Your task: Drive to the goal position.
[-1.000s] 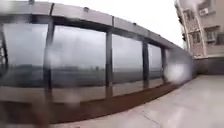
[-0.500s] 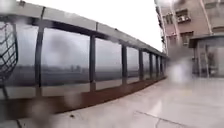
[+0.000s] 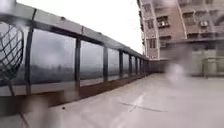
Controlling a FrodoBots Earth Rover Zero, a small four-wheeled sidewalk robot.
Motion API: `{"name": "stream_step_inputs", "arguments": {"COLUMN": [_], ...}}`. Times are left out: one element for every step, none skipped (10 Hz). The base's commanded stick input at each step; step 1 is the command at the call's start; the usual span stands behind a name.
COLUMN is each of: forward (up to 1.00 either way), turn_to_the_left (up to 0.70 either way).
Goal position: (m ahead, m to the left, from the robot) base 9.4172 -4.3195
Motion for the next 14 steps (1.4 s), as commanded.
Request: {"name": "stream_step_inputs", "arguments": {"forward": [0.7, 0.7, 0.7, 0.7, 0.7, 0.7, 0.7, 0.7, 0.7, 0.7, 0.7, 0.7, 0.7, 0.7], "turn_to_the_left": [-0.27, -0.27, -0.27, -0.27, -0.27, -0.27, -0.27, -0.27, -0.27, -0.27, -0.27, -0.27, -0.27, -0.12]}}
